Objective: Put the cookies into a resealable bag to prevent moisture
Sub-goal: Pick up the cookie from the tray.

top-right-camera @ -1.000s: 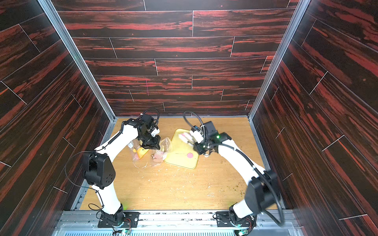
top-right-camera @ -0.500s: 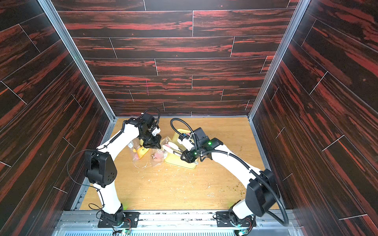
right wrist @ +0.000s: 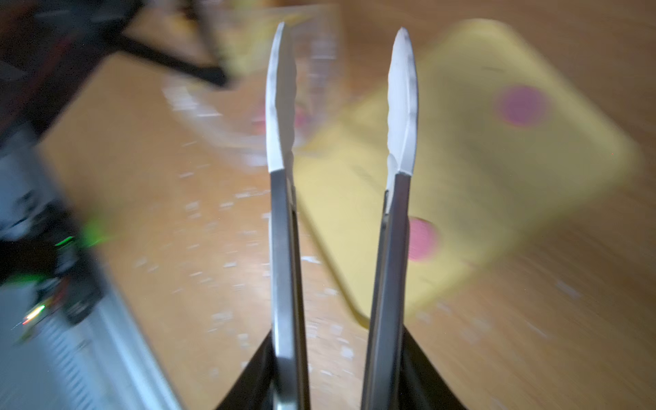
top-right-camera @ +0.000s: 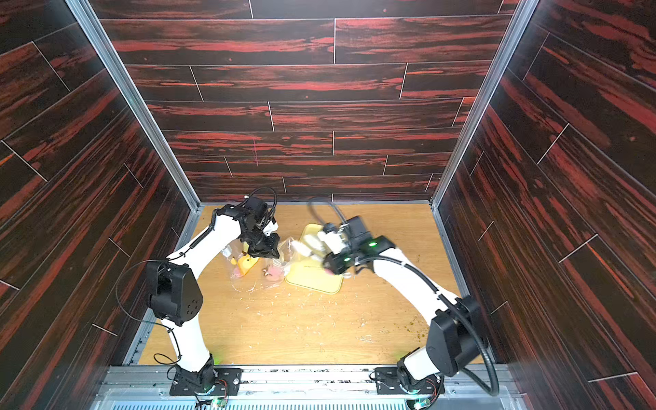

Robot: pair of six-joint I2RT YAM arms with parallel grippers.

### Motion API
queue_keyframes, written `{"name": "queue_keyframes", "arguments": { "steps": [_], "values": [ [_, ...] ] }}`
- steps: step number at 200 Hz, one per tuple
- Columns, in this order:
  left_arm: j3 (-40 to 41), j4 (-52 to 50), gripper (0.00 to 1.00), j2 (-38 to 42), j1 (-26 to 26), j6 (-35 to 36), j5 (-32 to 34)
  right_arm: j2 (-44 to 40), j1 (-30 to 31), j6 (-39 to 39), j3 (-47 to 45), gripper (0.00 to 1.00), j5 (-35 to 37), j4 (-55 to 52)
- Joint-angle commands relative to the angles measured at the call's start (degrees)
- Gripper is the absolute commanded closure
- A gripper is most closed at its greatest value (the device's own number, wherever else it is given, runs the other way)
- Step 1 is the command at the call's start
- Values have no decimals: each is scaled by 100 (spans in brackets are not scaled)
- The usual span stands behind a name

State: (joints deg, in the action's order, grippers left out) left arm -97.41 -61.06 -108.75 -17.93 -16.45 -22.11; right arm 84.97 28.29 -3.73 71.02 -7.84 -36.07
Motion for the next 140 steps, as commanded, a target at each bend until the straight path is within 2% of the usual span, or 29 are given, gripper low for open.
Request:
{"name": "queue_keyframes", "arguments": {
  "steps": [1,40,80,140],
  "values": [
    [-99,-94,100,394,36,81,-53,71,-175,-211,39,52,950,-343],
    [-88,-94,100,422,33,54,-29,1274,-208,-493,771,52,1597,-300],
    [-26,-91,100,493,36,54,79,2422,-359,-567,1748,52,1477,-460],
    [-7,-91,100,460,53,63,53,3271,-383,-706,2434,53,1312,-664]
  ]
}}
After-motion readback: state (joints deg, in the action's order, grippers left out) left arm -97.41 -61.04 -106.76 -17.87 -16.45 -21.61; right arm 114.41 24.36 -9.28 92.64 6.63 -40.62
